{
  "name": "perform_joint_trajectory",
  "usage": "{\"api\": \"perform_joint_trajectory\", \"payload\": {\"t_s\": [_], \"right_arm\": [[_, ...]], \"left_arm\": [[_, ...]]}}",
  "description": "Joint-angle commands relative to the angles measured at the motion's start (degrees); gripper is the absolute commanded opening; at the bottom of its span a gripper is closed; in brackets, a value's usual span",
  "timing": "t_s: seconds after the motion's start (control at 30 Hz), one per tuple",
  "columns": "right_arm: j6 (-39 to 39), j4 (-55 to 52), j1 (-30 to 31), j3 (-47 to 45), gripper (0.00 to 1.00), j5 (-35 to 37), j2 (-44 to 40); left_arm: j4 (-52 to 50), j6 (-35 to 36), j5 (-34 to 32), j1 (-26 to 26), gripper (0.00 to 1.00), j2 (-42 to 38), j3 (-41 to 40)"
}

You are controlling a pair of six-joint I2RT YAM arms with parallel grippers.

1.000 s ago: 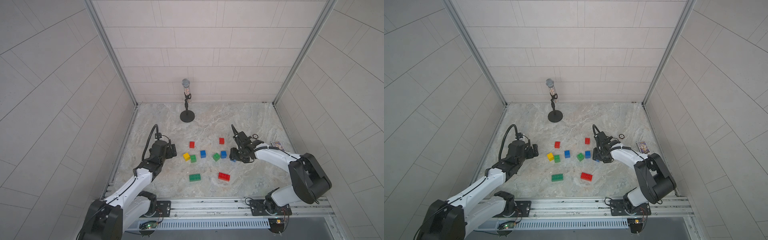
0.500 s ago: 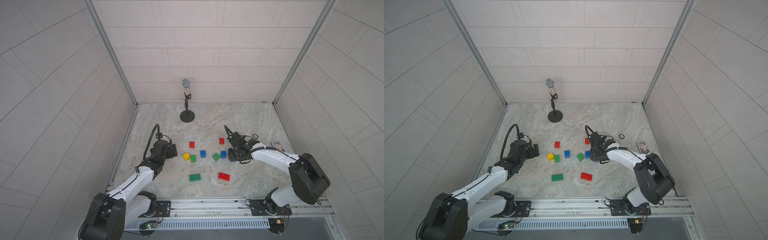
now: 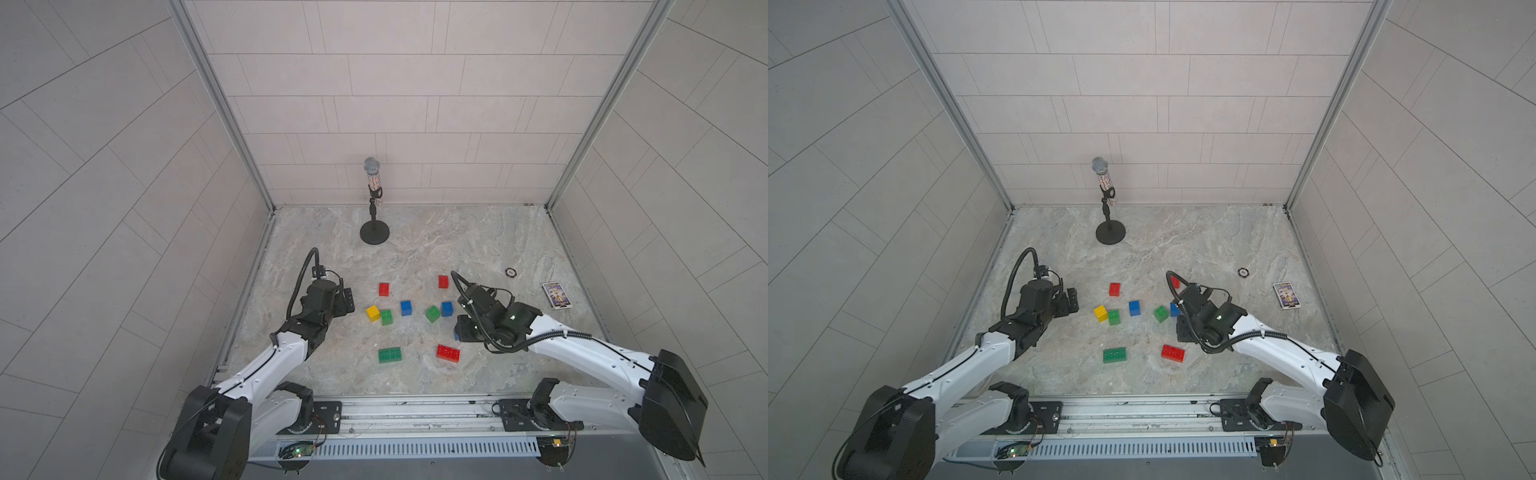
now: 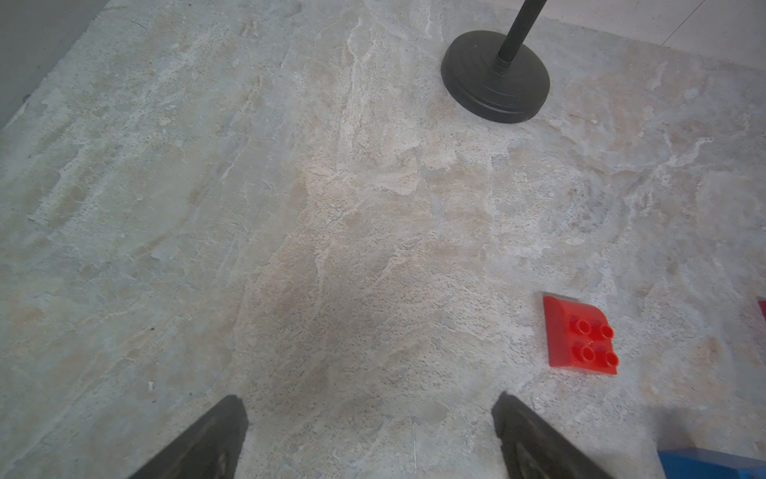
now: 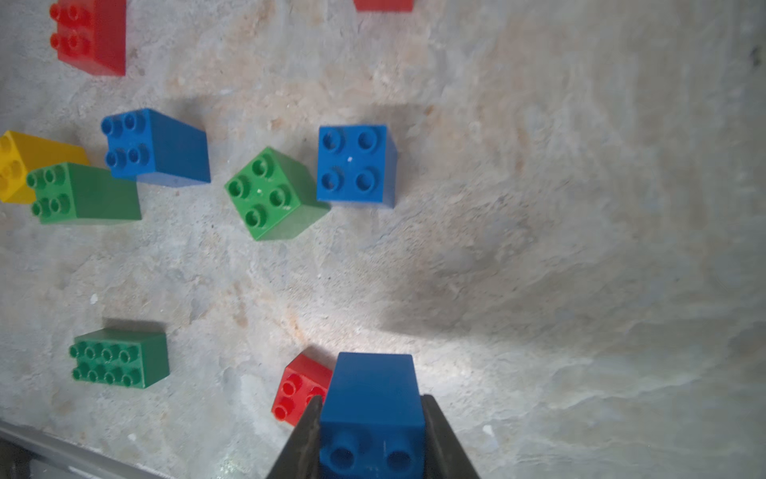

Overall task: Assemble the number 1 with lego
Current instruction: Pick up the lego brick from the center of the board, then assemble the lego brick with the lego brick.

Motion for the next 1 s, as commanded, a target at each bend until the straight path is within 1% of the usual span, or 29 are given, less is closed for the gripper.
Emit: {"api": "perform_joint_trajectory", "payload": {"t_s": [0.0,0.1,0.23,0.47,0.77,0.97], "right_arm": [[9.1,1.0,3.1,-0.7,0.02,1.7,-0.3],[11.8,0.9,4.9,-0.8,0.0,3.1,-0.1],[14.1,0.8,6.4,-0.9,0.0,3.6,0.6],[18.2,1.6,9.2,-1.2,0.0,4.0,4.1],[18.9,-2.3,9.8,1.0,0.0,4.7,7.4],[19.3,-6.2,10.2,2.4,0.0,5.2,7.2]], "left_arm": [[1.2,-0.3,-0.4,-0.2,1.0,-0.5,0.3],[1.2,-0.4,-0.5,-0.1,1.0,-1.1,0.1],[1.2,-0.5,-0.6,-0.2,1.0,-1.4,-0.1],[1.2,-0.5,-0.5,-0.2,1.0,-0.9,0.1],[1.2,-0.6,-0.7,-0.2,1.0,-1.5,-0.1],[1.2,-0.6,-0.8,-0.1,1.0,-1.9,-0.4]]}}
